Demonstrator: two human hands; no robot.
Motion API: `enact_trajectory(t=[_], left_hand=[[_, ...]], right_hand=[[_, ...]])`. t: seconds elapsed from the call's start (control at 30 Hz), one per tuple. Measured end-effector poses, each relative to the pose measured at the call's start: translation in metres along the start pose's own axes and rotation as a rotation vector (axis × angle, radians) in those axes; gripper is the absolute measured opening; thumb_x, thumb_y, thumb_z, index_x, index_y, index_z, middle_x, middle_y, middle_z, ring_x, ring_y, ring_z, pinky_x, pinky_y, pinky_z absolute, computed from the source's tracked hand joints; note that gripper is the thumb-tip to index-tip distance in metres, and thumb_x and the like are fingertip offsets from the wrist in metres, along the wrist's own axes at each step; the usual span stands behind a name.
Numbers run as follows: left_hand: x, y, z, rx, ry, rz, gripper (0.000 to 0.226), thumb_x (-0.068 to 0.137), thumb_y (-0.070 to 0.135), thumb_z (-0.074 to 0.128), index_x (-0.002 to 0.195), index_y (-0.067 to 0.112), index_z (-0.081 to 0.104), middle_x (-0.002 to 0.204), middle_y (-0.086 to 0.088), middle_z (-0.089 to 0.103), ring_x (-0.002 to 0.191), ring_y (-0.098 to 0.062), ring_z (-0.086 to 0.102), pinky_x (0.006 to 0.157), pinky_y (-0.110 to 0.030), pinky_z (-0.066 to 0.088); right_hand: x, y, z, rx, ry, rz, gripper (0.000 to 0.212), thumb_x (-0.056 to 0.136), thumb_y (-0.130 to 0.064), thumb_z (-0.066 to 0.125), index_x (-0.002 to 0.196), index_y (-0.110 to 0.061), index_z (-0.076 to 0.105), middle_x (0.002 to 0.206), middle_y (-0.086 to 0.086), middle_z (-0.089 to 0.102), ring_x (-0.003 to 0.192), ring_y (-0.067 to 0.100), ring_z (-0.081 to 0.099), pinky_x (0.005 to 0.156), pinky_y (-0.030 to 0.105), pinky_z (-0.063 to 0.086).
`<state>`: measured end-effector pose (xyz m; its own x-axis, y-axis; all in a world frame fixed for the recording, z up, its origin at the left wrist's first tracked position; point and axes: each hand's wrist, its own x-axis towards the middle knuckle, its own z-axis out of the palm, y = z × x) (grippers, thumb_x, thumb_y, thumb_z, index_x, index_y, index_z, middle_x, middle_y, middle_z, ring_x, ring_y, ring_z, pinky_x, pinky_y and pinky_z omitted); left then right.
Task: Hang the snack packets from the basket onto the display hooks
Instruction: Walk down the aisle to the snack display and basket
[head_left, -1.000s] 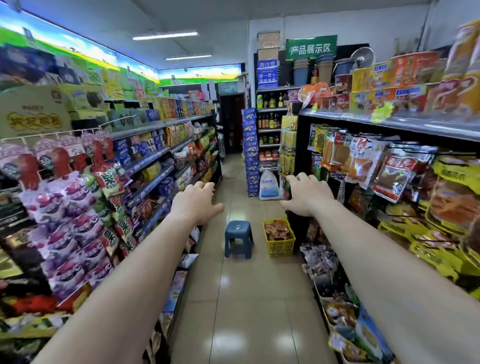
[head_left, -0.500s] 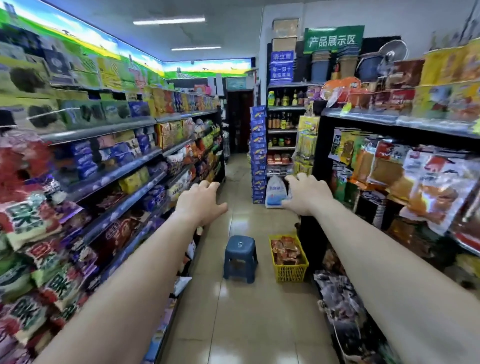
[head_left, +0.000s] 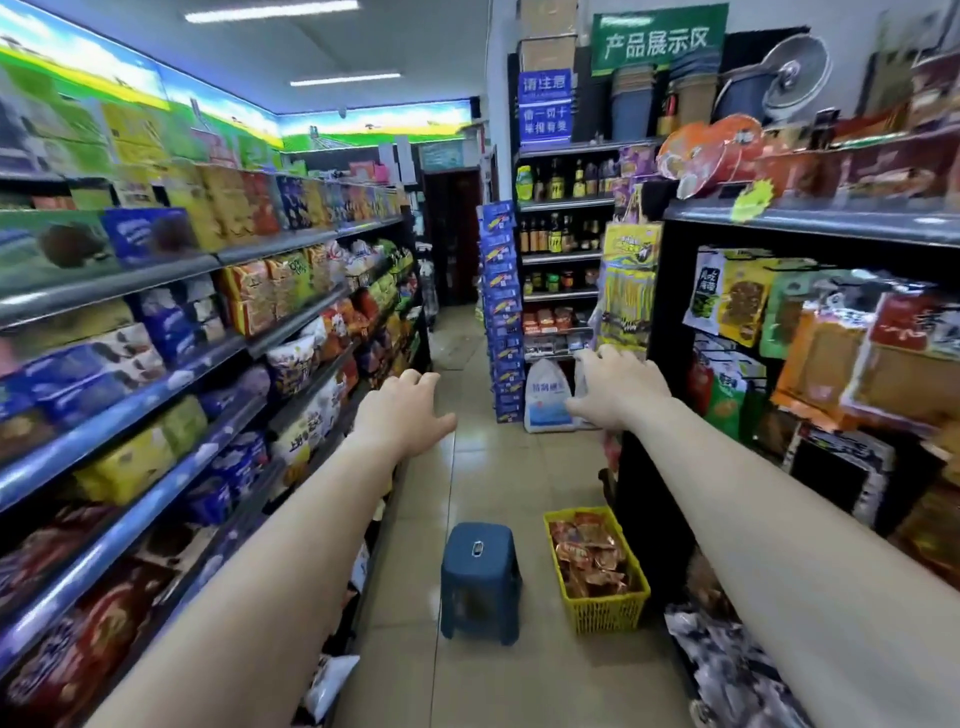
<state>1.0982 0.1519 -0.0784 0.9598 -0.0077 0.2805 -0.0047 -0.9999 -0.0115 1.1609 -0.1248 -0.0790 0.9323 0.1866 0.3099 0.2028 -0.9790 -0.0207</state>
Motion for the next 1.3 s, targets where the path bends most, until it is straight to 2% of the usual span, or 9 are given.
enact_trajectory(t=[0.17,0.37,0.6,0.8,0.93,1.07,1.3], left_hand=[[0.126,-0.003,0.049,0.021,-0.041,-0.034,0.071,0.090,0.059,0.046,0.151,0.023,0.033,0.146,-0.007,0.045,0.129,-0.029,0.047,0.093,-0.047,0.051],[0.264,-0.017,0.082,-0.031,-0.022,-0.057,0.073,0.089,0.060,0.047,0.151,0.024,0.034,0.147,-0.005,0.044,0.128,-0.028,0.050,0.091,-0.046,0.053],[0.398,-0.069,0.137,-0.034,-0.038,-0.089,0.072,0.090,0.061,0.048,0.151,0.025,0.033,0.147,-0.005,0.044,0.128,-0.029,0.050,0.089,-0.045,0.052],[0.523,-0.128,0.182,-0.056,-0.055,-0.074,0.072,0.090,0.057,0.049,0.152,0.023,0.033,0.148,-0.007,0.043,0.130,-0.030,0.047,0.097,-0.048,0.049],[0.608,-0.161,0.198,-0.051,-0.075,-0.050,0.070,0.090,0.057,0.049,0.149,0.023,0.034,0.144,-0.007,0.045,0.127,-0.031,0.049,0.094,-0.048,0.050],[0.682,-0.176,0.221,-0.073,-0.093,-0.042,0.070,0.090,0.057,0.050,0.150,0.025,0.034,0.145,-0.007,0.045,0.127,-0.031,0.049,0.093,-0.047,0.050],[0.812,-0.176,0.277,-0.055,-0.111,-0.029,0.071,0.091,0.056,0.050,0.152,0.024,0.032,0.146,-0.007,0.044,0.128,-0.031,0.049,0.092,-0.047,0.051]], right_hand=[[0.129,0.034,0.053,0.018,-0.042,0.009,0.076,0.076,-0.064,0.057,0.140,-0.027,0.041,0.140,0.006,0.048,0.129,0.030,0.046,0.097,0.051,0.041],[0.274,0.055,0.090,0.019,-0.072,0.010,0.075,0.078,-0.064,0.056,0.142,-0.027,0.039,0.140,0.006,0.047,0.128,0.031,0.047,0.094,0.048,0.043],[0.415,0.033,0.152,-0.012,-0.109,-0.080,0.068,0.080,-0.060,0.056,0.135,-0.024,0.042,0.135,0.008,0.048,0.124,0.034,0.048,0.090,0.048,0.044],[0.544,-0.002,0.195,-0.031,-0.138,-0.065,0.073,0.081,-0.058,0.056,0.143,-0.025,0.037,0.139,0.008,0.045,0.125,0.034,0.047,0.092,0.049,0.043],[0.623,-0.020,0.215,0.023,-0.103,-0.038,0.070,0.083,-0.056,0.057,0.143,-0.026,0.036,0.140,0.007,0.045,0.125,0.032,0.047,0.092,0.048,0.044],[0.690,-0.025,0.244,-0.018,-0.132,-0.039,0.072,0.083,-0.059,0.058,0.143,-0.025,0.038,0.138,0.008,0.047,0.125,0.032,0.048,0.096,0.050,0.043],[0.814,0.000,0.305,0.004,-0.147,-0.034,0.071,0.081,-0.056,0.060,0.142,-0.026,0.037,0.139,0.006,0.046,0.126,0.031,0.046,0.094,0.049,0.043]])
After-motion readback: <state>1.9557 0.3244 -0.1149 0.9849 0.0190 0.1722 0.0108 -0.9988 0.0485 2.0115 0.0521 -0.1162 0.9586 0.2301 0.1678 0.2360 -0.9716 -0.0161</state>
